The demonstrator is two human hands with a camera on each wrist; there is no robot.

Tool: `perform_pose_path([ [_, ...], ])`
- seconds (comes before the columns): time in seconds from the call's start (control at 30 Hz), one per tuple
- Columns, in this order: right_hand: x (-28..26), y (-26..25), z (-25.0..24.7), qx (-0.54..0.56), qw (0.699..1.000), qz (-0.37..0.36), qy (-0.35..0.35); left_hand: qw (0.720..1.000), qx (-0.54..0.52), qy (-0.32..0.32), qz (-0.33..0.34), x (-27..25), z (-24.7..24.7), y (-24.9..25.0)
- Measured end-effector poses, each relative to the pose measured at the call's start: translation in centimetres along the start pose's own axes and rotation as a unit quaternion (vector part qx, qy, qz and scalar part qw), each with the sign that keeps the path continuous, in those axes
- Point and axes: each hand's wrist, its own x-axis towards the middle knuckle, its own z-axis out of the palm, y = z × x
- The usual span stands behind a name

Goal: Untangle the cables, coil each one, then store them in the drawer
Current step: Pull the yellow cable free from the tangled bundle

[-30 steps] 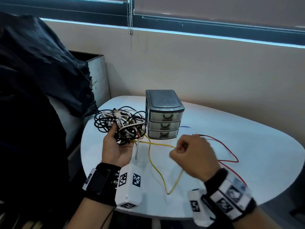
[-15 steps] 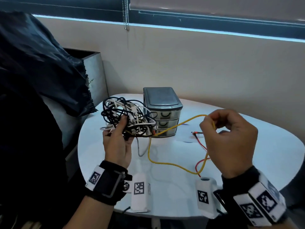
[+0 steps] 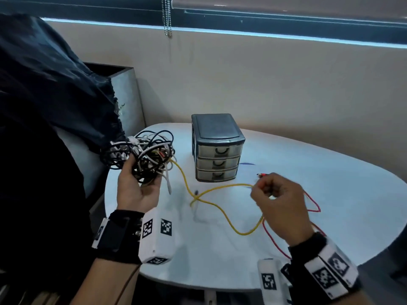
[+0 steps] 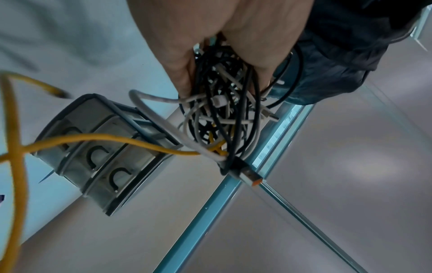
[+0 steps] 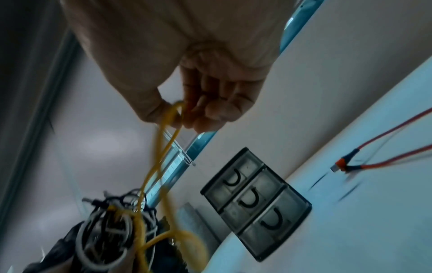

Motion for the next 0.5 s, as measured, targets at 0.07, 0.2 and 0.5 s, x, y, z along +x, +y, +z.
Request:
perform_pose_path([
  [0.07, -0.1, 0.8, 1.0, -0.019, 0.999, 0.02, -0.032, 1.0, 0.0, -0.014, -0.004, 0.0, 0.2, 0.0],
  [0.2, 1.2, 1.8, 0.5, -0.025, 0.997, 0.047, 0.057, 0.999, -0.006, -0.032, 0.028, -0.2, 0.6, 0.9],
  [0.5, -0.2, 0.3, 3.8, -0.058, 0.994, 0.007, -0.095, 0.995, 0.012, -0.098, 0.004, -1.9, 1.1, -0.4],
])
